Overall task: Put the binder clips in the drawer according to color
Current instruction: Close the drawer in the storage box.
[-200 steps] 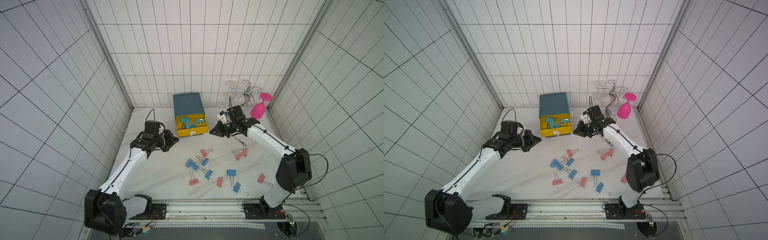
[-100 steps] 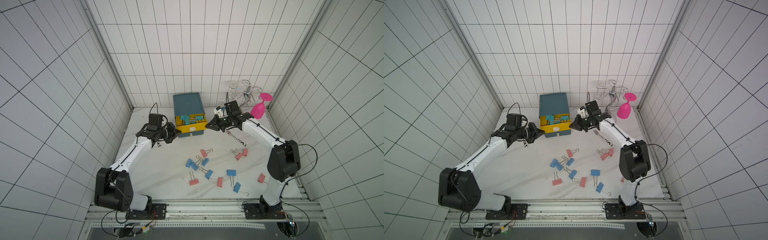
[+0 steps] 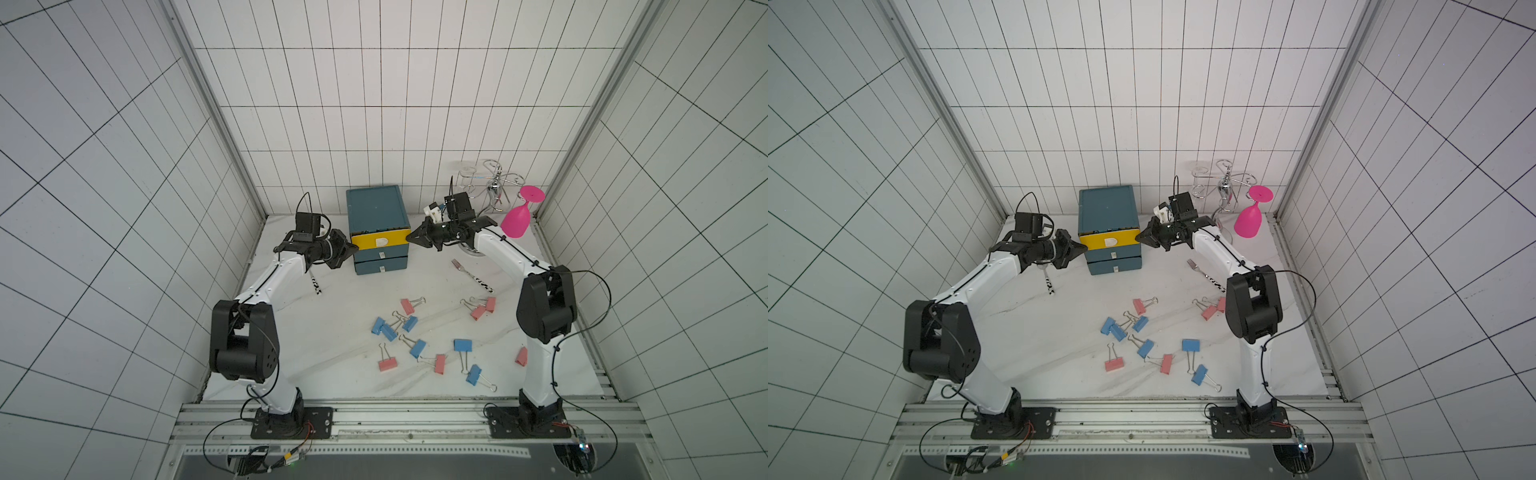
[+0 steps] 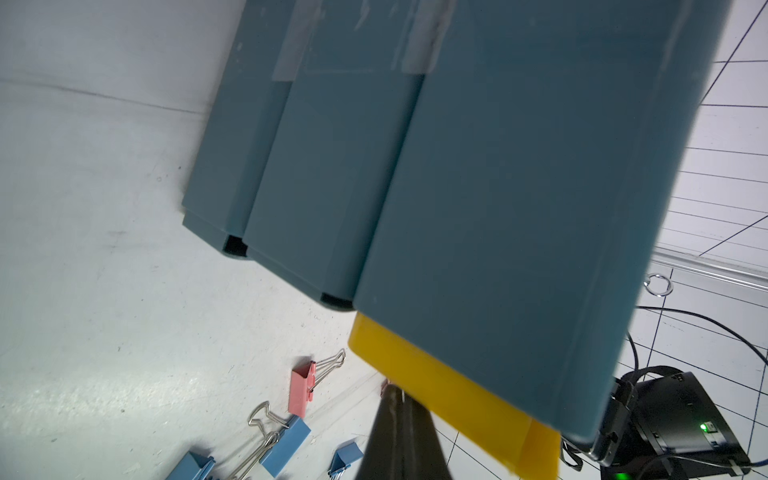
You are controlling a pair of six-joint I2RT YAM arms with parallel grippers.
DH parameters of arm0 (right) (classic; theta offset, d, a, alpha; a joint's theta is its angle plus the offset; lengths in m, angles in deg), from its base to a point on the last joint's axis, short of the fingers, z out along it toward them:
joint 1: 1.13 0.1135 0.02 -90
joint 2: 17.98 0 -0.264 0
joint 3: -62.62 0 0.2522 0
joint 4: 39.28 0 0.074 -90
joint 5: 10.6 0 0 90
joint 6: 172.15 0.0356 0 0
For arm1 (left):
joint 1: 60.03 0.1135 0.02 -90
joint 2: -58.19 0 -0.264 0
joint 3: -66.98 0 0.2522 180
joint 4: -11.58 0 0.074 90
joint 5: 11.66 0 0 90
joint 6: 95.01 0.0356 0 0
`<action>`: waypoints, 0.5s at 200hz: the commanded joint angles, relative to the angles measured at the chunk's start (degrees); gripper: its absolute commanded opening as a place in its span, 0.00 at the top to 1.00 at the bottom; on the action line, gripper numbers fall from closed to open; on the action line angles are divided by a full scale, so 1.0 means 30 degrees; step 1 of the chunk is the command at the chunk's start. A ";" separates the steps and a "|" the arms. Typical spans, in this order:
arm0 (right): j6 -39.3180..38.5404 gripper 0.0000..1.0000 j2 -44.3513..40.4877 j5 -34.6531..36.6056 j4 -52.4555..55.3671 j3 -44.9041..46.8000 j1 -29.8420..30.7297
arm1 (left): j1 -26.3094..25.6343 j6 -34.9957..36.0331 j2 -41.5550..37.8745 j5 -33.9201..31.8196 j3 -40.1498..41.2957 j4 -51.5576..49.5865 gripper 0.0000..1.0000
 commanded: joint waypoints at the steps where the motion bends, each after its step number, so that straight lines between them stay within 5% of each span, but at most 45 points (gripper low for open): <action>1: 0.0610 1.00 0.0899 -0.0053 -0.0849 -0.1281 -0.0329 | 0.0191 0.0422 0.0606 0.0410 -0.0876 0.0464 1.00; 68: 0.0649 1.00 0.0894 0.0126 -0.1209 -0.0845 -0.0434 | 0.0518 0.0554 0.0960 0.0653 -0.1099 0.0417 0.99; 100: 0.0986 0.85 -0.1612 0.1319 -0.3667 0.3444 -0.0186 | 0.0514 0.0694 -0.0468 0.0199 0.0129 0.0106 0.87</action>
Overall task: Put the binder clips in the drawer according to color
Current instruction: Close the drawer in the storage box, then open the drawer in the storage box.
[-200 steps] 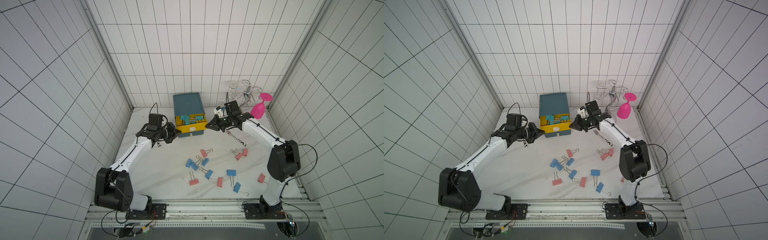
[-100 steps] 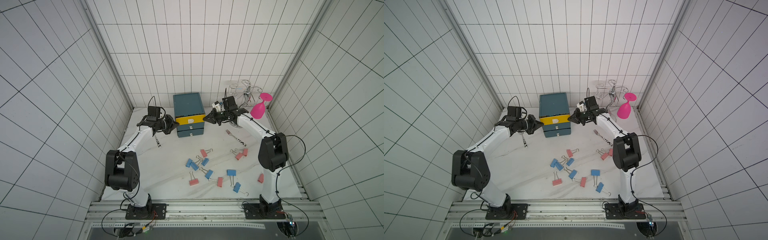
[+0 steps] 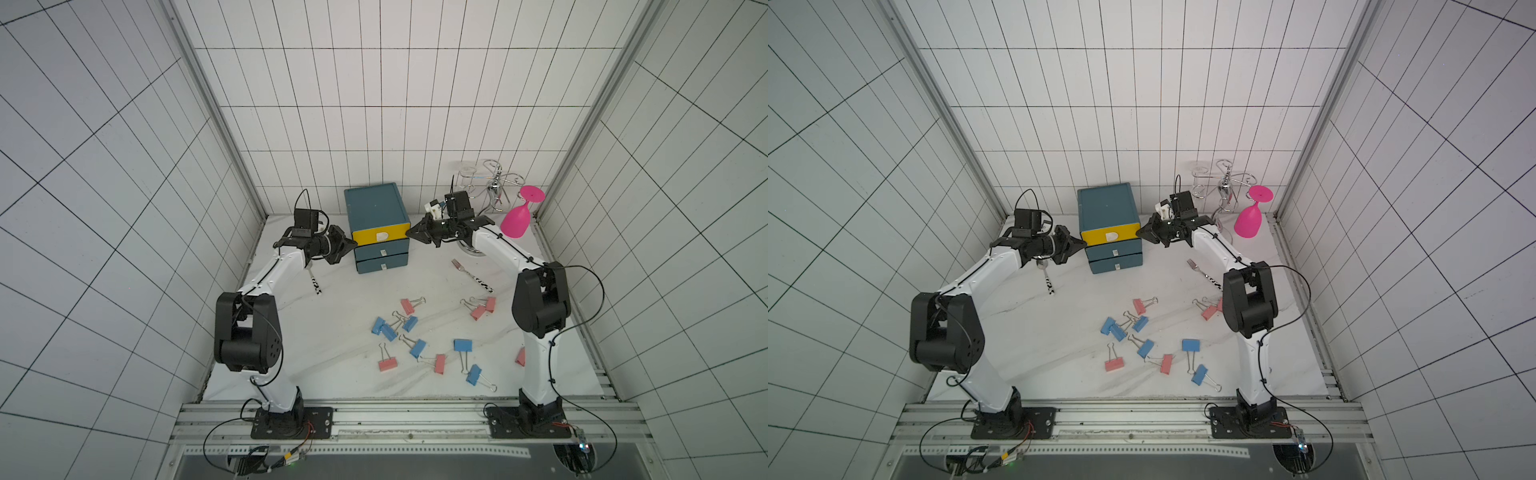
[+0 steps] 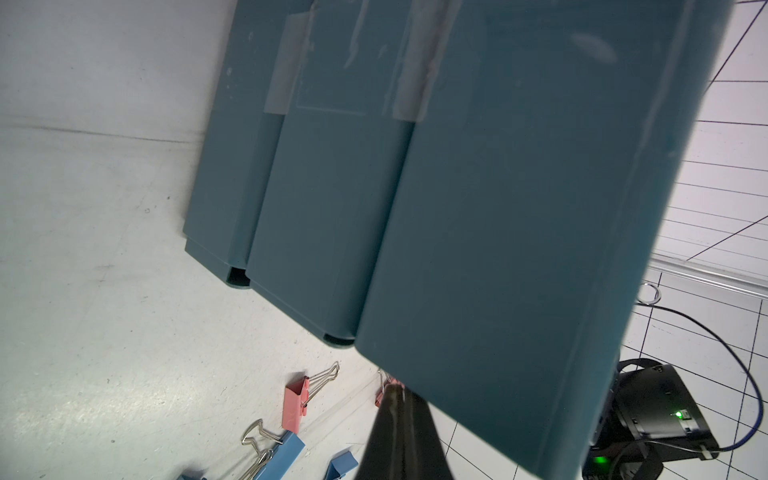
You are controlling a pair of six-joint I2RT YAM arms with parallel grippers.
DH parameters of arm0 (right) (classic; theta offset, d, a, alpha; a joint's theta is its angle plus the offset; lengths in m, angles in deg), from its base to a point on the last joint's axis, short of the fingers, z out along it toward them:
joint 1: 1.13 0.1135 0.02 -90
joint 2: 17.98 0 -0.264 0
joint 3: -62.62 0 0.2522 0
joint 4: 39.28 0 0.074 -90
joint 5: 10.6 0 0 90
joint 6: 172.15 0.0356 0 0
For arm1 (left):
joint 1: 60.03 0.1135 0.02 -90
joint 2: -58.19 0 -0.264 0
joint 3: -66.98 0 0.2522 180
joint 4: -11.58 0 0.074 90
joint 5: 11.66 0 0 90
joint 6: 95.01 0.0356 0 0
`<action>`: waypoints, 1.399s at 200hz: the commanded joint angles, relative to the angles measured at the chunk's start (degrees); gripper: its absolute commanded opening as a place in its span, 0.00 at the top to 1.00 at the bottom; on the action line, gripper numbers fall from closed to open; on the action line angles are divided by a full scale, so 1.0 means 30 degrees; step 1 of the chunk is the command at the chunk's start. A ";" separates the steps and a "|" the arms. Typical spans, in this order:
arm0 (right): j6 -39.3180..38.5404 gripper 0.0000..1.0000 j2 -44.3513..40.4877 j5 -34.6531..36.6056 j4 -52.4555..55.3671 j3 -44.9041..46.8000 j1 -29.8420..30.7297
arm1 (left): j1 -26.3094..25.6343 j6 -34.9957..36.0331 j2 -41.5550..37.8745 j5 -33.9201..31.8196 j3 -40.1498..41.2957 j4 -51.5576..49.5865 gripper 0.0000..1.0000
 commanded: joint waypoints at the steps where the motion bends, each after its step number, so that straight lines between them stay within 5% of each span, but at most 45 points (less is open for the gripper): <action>1: 0.0280 0.85 -0.1984 0.1111 -0.1906 0.2619 0.0125 | 0.0106 0.0487 -0.1323 -0.0351 0.0821 0.0001 0.87; 77: 0.3466 0.59 -0.5059 0.4201 -0.7342 0.9769 0.2950 | 0.0256 0.1655 -1.0006 -0.3707 0.5715 -0.5639 0.54; 159: 0.9563 0.54 -0.1868 1.0079 -1.5332 1.0315 0.5718 | 0.0541 -0.0940 -1.7507 -0.4645 0.9302 -0.9083 0.49; 217: 1.1587 0.57 0.0551 1.3483 -1.8659 0.9283 0.5813 | 0.0560 -0.1568 -1.8602 -0.3682 0.9610 -0.9423 0.49; 280: 1.2181 0.62 0.1223 1.4345 -2.0964 0.9434 0.6493 | 0.0575 -0.1056 -1.8236 -0.2851 0.9244 -0.9488 0.48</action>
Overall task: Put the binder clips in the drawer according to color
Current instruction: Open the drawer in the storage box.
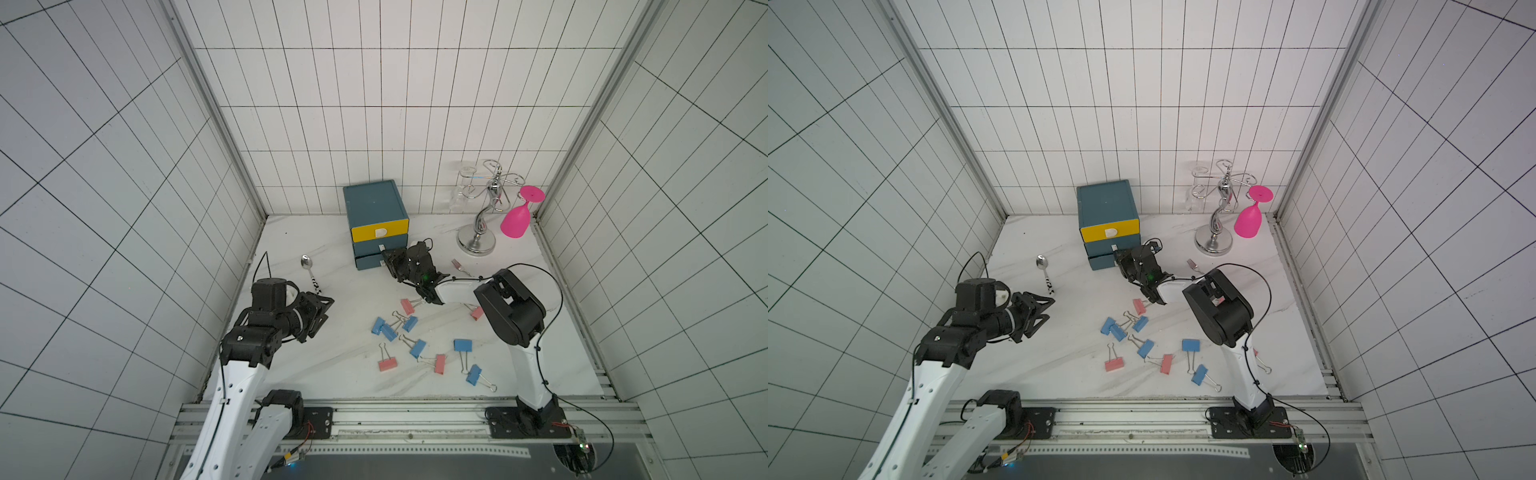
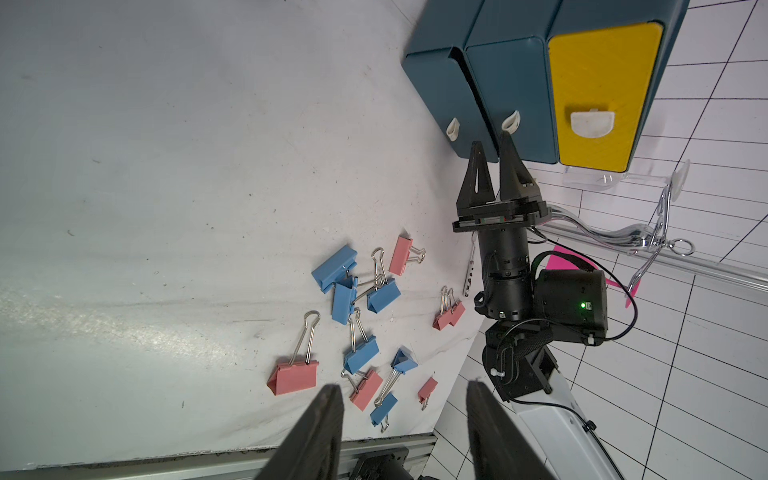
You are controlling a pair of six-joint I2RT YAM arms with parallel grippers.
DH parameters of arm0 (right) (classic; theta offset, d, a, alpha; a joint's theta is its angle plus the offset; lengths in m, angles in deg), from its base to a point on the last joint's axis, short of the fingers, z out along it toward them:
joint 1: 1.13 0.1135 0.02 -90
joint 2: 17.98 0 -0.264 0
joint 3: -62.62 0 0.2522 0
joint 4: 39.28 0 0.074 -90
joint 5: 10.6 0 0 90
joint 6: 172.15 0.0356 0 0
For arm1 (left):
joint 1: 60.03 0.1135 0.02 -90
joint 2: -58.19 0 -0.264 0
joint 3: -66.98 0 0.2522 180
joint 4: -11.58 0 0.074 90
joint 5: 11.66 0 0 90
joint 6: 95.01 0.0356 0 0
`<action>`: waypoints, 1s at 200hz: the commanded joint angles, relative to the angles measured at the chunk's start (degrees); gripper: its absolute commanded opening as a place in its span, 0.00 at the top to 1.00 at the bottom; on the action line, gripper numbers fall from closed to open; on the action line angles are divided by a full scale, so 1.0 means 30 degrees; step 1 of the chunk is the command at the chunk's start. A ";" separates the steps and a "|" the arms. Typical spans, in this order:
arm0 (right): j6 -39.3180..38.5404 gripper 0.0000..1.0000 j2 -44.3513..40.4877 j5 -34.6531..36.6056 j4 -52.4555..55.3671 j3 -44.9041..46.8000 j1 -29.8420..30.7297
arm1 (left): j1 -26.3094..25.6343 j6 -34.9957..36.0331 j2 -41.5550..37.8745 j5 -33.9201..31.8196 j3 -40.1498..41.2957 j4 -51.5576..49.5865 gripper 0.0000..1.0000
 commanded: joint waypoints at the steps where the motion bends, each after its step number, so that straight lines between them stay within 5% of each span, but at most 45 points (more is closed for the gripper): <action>1: 0.0298 0.62 -0.0129 0.1214 -0.2302 0.0051 0.0422 | 0.0130 0.0337 0.0047 0.0478 -0.0359 -0.0024 0.48; 200: 0.1557 0.65 0.0645 0.2030 -0.3913 -0.0172 0.0257 | 0.0196 0.0279 -0.0380 0.0662 0.0036 -0.0081 0.48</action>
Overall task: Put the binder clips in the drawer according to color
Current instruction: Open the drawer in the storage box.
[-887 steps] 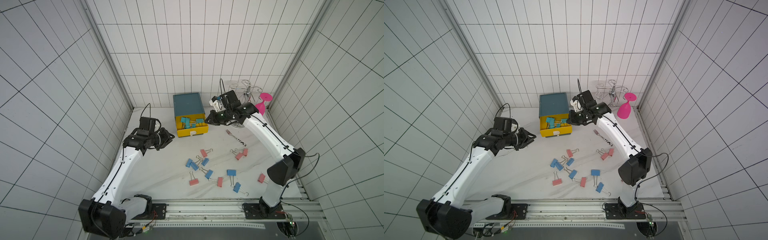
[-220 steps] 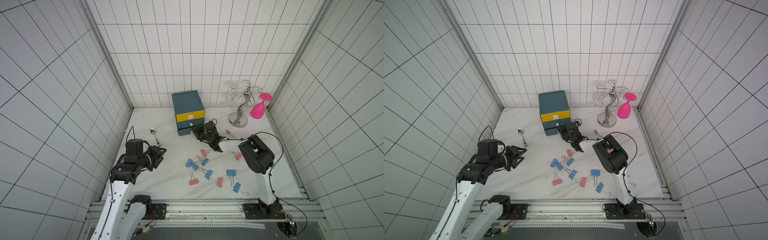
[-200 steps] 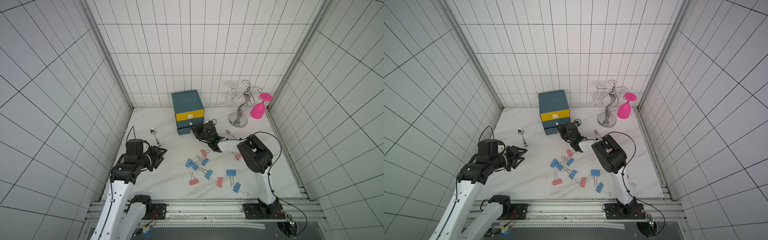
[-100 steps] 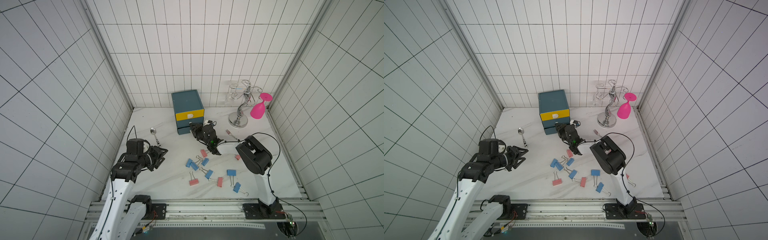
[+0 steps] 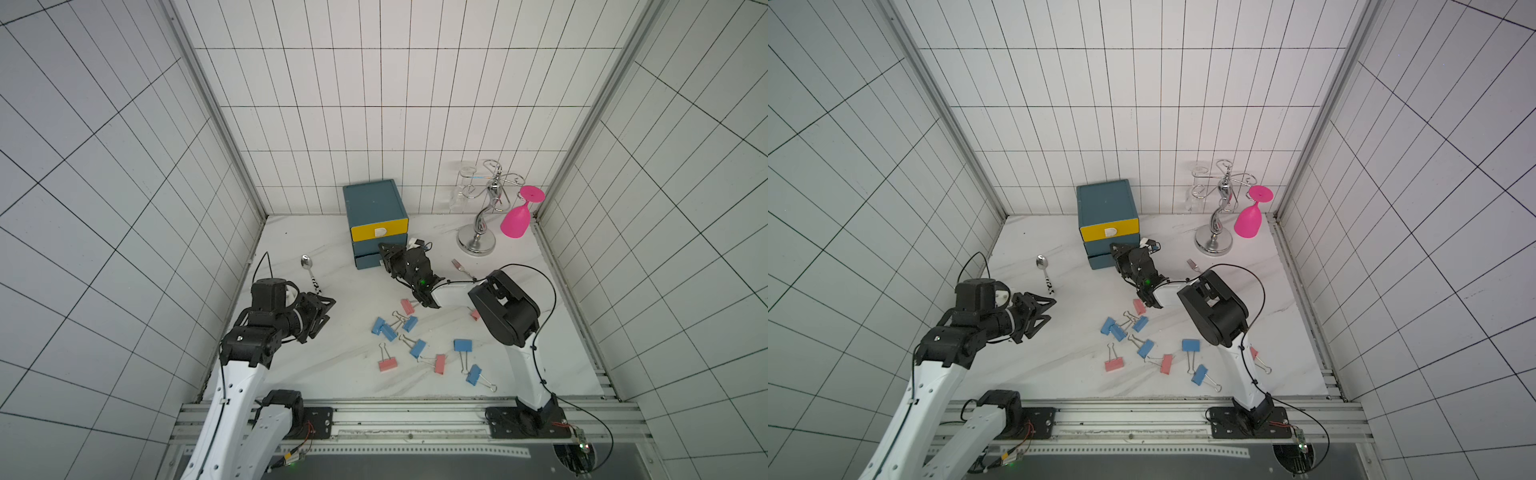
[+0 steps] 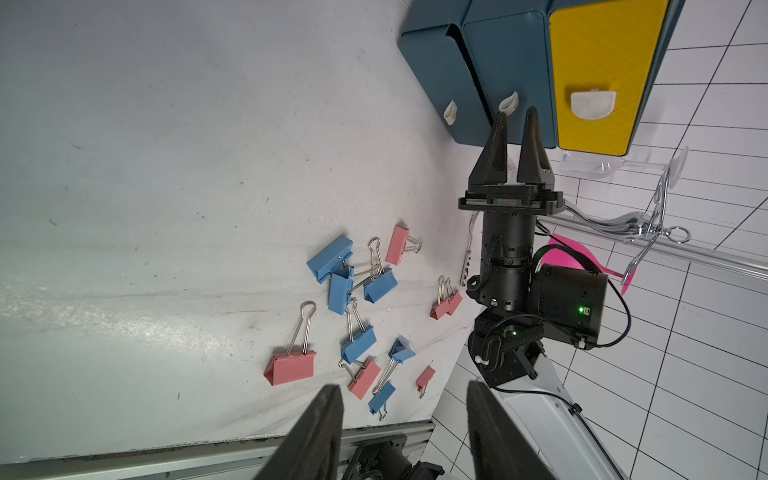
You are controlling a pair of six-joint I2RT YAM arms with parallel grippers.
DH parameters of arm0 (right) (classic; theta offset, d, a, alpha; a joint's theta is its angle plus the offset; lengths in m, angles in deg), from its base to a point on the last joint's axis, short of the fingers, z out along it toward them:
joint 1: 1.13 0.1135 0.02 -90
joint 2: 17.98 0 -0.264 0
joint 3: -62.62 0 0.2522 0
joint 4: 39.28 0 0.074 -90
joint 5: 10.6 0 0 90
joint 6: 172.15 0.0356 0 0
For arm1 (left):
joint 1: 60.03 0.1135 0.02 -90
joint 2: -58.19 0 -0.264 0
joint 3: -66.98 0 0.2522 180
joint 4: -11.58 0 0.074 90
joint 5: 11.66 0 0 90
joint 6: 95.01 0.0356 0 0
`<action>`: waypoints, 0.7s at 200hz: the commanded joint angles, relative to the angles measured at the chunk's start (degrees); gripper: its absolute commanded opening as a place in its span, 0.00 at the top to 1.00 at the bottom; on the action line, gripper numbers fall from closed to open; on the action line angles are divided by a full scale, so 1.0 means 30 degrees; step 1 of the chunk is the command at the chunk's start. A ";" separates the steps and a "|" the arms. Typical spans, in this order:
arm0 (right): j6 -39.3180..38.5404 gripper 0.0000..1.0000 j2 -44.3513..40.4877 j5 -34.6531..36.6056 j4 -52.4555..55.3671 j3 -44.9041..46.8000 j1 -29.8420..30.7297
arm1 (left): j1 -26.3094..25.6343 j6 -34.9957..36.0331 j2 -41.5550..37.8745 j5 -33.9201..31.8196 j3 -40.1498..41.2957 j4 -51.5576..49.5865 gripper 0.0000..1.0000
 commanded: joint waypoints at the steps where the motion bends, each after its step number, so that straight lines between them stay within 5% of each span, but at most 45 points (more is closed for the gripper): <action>1: 0.0334 0.65 0.0058 0.0494 -0.0367 -0.0162 -0.0195 | 0.0094 0.0133 -0.0271 0.0093 0.0044 -0.0008 0.48; 140: 0.0483 0.58 0.0010 0.0544 -0.0706 0.0533 -0.0162 | 0.0123 0.0152 -0.0125 0.0350 0.0256 0.0303 0.48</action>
